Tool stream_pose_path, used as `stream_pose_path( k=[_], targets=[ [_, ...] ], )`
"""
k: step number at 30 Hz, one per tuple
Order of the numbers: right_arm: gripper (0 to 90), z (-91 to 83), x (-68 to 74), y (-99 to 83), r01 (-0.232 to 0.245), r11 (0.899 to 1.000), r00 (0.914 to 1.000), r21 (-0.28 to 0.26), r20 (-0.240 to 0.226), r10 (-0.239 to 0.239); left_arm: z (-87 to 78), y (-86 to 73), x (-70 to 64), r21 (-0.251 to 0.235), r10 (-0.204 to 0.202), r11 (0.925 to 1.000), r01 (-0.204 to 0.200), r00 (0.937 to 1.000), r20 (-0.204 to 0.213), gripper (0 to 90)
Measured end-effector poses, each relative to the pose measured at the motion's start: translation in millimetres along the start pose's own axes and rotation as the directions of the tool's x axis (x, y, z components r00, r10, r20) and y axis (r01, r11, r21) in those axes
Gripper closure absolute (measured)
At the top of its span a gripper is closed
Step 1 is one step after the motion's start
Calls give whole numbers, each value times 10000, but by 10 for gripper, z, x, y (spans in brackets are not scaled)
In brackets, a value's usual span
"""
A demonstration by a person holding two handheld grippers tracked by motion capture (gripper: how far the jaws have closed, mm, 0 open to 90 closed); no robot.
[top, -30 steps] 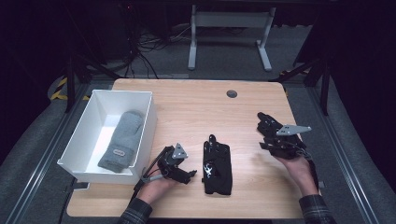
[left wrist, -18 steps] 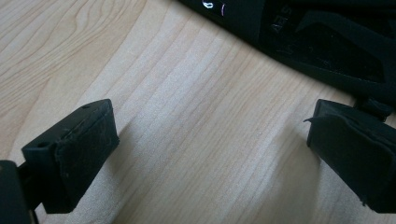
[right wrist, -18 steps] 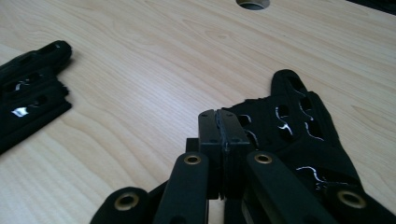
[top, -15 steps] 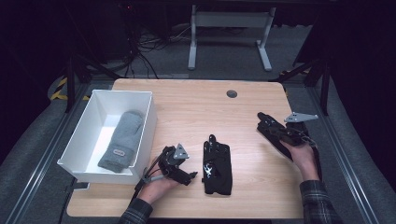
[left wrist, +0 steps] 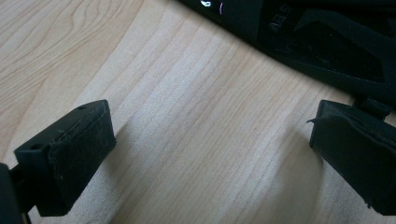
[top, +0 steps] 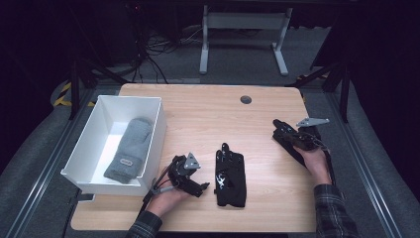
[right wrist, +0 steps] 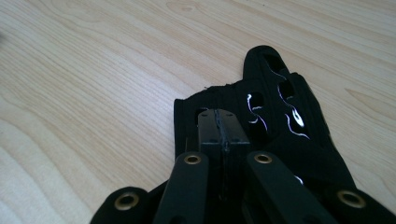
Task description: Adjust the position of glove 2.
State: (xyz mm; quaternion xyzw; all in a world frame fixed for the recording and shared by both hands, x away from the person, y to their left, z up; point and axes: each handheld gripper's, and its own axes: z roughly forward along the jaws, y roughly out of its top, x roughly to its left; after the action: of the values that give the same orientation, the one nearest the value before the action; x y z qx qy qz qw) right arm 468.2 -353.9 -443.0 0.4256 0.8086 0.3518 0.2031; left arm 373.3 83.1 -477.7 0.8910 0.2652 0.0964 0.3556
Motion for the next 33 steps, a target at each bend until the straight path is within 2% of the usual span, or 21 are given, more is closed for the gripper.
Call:
stream_pose_path(
  k=[1, 3, 8, 14, 16, 18, 19, 29, 33],
  targets=[
    [900, 61, 2, -1, 83, 9998, 10000, 191, 20, -83, 0, 0, 0, -5, -5, 10000, 5, 10000, -2, 4],
    [900, 94, -4, -12, 12, 9998, 10000, 202, -12, -11, 0, 0, 0, 0, 0, 10000, 0, 10000, -1, 4],
    [900, 89, 43, -16, 73, 9996, 9999, 266, -142, -69, 0, -1, -2, -11, -17, 10000, 17, 10000, -9, 4],
    [900, 88, 231, 8, 537, 9975, 9973, 457, -519, -513, 0, -1, -2, -13, -21, 10000, 21, 10000, -12, 4],
    [900, 93, 336, 13, 805, 9957, 9945, 463, -708, -771, 0, -1, -2, -11, -21, 10000, 21, 10000, -12, 4],
    [900, 92, 365, 16, 873, 9950, 9936, 486, -761, -835, 0, -1, -2, -12, -24, 10000, 24, 10000, -13, 4],
    [900, 88, 409, 22, 1048, 9930, 9916, 545, -816, -1001, 0, -1, -2, -11, -20, 10000, 20, 10000, -9, 4],
    [900, 89, 711, 40, 1683, 9838, 9768, 611, -1444, -1581, 0, -1, -4, -9, -51, 10000, 51, 10000, -11, 4],
    [900, 109, 858, 66, 2005, 9777, 9669, 630, -1733, -1871, 0, -1, -6, -12, -62, 10000, 62, 10000, -18, 4]
  ],
)
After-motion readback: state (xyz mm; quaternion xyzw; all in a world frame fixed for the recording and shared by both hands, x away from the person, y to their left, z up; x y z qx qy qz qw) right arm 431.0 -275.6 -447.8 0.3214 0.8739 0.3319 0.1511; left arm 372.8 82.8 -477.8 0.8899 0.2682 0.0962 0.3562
